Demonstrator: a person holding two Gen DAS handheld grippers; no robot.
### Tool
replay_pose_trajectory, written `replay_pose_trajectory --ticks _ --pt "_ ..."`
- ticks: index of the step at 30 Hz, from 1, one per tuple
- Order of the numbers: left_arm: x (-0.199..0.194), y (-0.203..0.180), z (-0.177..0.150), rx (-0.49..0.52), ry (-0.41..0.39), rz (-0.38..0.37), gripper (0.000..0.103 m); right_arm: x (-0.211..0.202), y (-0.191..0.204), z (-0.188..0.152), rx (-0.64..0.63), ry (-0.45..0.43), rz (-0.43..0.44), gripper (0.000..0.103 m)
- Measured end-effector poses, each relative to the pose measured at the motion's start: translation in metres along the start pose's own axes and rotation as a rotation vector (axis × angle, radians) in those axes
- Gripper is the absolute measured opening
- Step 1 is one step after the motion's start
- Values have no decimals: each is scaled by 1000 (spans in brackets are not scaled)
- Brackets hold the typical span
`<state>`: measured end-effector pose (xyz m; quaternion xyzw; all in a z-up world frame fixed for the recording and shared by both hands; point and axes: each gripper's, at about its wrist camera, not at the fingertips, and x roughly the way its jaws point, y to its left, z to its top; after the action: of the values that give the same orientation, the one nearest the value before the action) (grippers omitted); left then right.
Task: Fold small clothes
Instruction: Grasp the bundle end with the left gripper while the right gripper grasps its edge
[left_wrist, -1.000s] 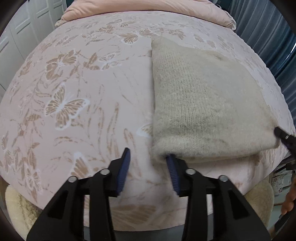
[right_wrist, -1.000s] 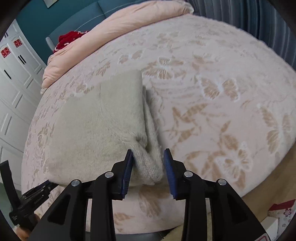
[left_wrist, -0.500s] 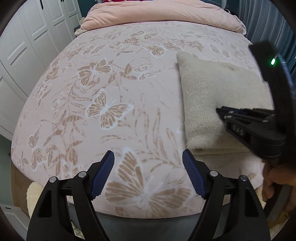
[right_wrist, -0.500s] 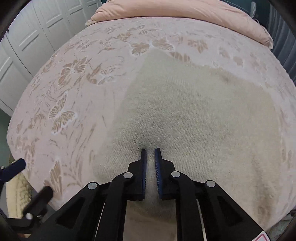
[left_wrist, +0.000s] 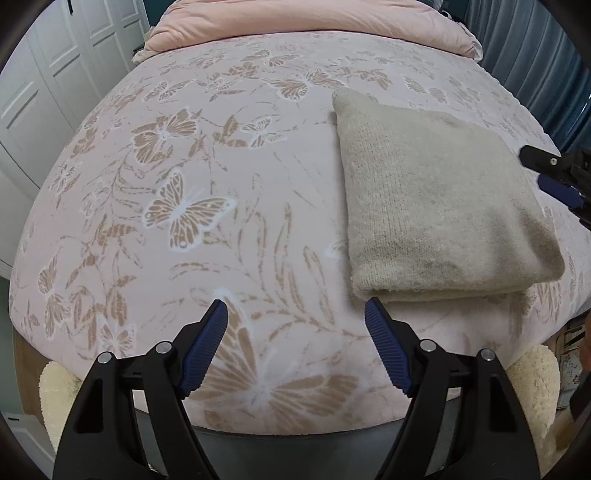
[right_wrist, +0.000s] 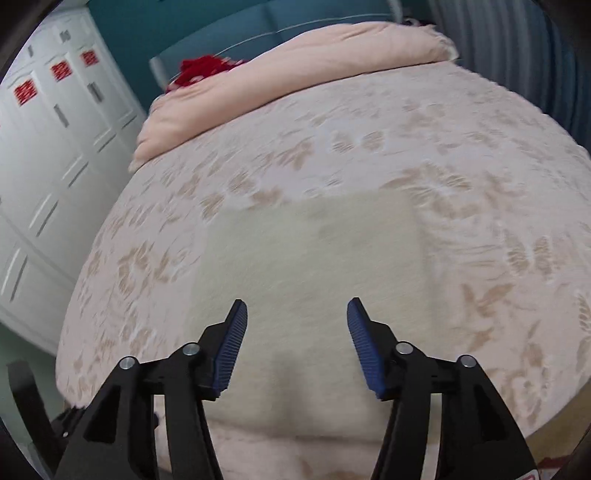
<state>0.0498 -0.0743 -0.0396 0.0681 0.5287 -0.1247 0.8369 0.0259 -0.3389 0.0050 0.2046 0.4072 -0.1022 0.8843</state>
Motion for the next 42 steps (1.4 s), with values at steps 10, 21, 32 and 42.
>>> replay_pose_trajectory --ticks 10,21,32,42 --pt "-2 -59 54 39 -76 -52 74 88 -52 41 5 253 16 12" --pt "30 -65 49 46 -9 -65 80 73 -75 31 70 145 18 30" --pt "84 -27 71 -202 106 -335 97 68 -84 -40 197 245 128 80" --pt "68 -37 84 -227 179 -421 53 53 -70 -14 282 202 260 31"
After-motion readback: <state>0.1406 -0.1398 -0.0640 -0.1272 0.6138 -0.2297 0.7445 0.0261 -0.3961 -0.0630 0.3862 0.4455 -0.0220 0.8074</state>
